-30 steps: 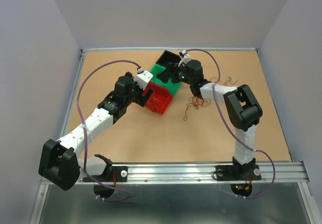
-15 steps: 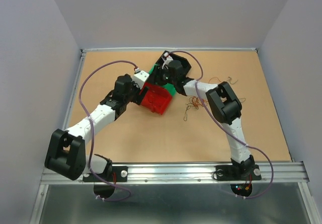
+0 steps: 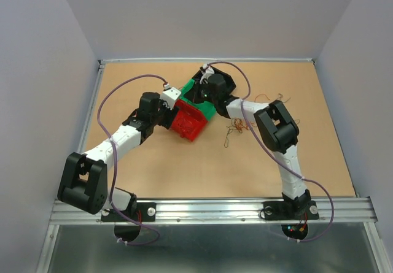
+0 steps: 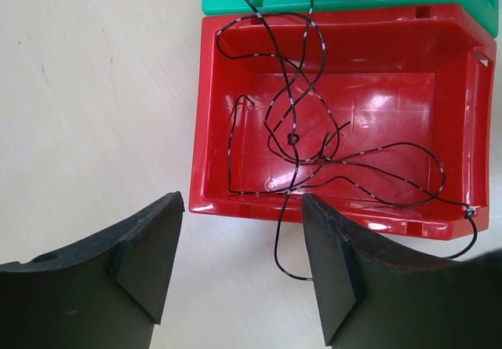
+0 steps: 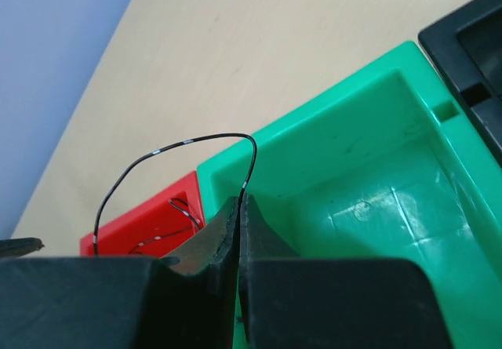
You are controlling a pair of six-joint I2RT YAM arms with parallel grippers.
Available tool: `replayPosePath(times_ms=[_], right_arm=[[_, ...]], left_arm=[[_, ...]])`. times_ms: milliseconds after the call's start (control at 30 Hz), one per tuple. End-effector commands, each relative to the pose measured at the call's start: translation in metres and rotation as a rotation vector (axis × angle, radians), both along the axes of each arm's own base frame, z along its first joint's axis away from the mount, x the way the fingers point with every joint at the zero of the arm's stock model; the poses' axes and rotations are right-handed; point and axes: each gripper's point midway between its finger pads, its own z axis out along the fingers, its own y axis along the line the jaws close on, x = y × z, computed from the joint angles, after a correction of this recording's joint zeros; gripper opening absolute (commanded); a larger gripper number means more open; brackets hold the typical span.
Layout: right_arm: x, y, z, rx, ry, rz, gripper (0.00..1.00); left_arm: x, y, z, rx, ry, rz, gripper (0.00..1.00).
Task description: Untangle the cables
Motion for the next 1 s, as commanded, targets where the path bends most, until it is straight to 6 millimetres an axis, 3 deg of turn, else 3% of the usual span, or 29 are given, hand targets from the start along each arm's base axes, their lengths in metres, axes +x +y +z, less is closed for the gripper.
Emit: replayPosePath(times_ms=[0,233,433,833,967], right_arm=[[-0.005,0.001,0.038,-0.006,-0.165,0.0,0.03],[-0.036,-0.006,0.053,-0.036,-0.314,0.031,0.02],[-0.052,-0.004,0.059,-0.075,-0.391,0.052,0.02],[-0.055,-0.008,0.052,-0.113,-0.405,0.034,0.02],[-0.054,-0.007,0.051,-0.107,-0.396,0.031,0.02]], left_arm=[[0.01,-0.006,0.028,-0.051,-0.062,-0.013,0.71],[0.011,-0.008,0.019,-0.047,-0.029,-0.03,0.59],[0.009,-0.013,0.016,-0.056,-0.008,-0.064,0.55],[0.001,-0.011,0.036,-0.154,-0.014,-0.163,0.55],[-0.006,-0.013,0.033,-0.166,0.012,-0.212,0.55]])
